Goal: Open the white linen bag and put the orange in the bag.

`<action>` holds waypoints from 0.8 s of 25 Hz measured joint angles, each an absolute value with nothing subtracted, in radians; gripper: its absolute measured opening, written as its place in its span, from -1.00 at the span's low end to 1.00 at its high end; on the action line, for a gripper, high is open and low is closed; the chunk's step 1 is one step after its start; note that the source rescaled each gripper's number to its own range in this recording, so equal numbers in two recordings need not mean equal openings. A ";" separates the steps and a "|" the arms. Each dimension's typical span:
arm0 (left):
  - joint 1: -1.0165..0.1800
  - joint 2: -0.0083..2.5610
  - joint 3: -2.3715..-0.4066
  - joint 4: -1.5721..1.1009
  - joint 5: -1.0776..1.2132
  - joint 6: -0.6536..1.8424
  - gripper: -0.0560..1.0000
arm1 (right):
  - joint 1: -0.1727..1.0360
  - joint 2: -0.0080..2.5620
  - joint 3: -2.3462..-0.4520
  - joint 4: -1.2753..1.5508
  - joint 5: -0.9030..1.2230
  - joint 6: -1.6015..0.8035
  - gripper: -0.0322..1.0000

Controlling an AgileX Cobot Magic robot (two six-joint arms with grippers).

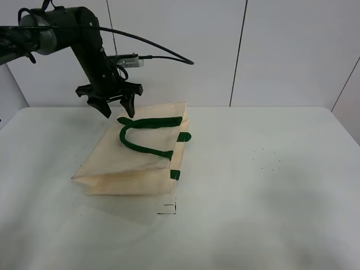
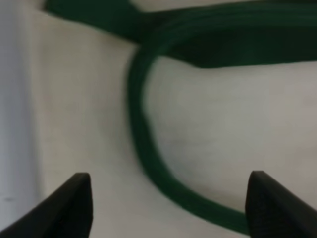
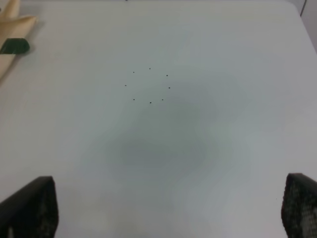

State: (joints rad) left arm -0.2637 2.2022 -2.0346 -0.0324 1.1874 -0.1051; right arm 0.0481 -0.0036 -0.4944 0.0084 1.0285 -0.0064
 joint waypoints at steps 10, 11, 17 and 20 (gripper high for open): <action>-0.125 2.197 -2.035 0.000 1.187 -0.096 0.73 | 0.050 -0.004 -0.494 0.007 1.029 -0.006 1.00; -0.097 2.197 -2.035 0.000 1.187 -0.094 0.73 | 0.050 -0.004 -0.494 0.007 1.029 -0.006 1.00; 0.015 2.197 -2.035 0.020 1.187 -0.090 0.73 | 0.050 -0.004 -0.494 0.007 1.029 -0.006 1.00; 0.027 2.179 -2.009 0.035 1.187 -0.090 0.73 | 0.050 -0.004 -0.494 0.007 1.029 -0.006 1.00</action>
State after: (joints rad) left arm 0.0265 2.1794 -2.0086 0.0355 1.1873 -0.0903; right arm 0.0503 -0.0036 -0.4944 0.0074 1.0285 -0.0064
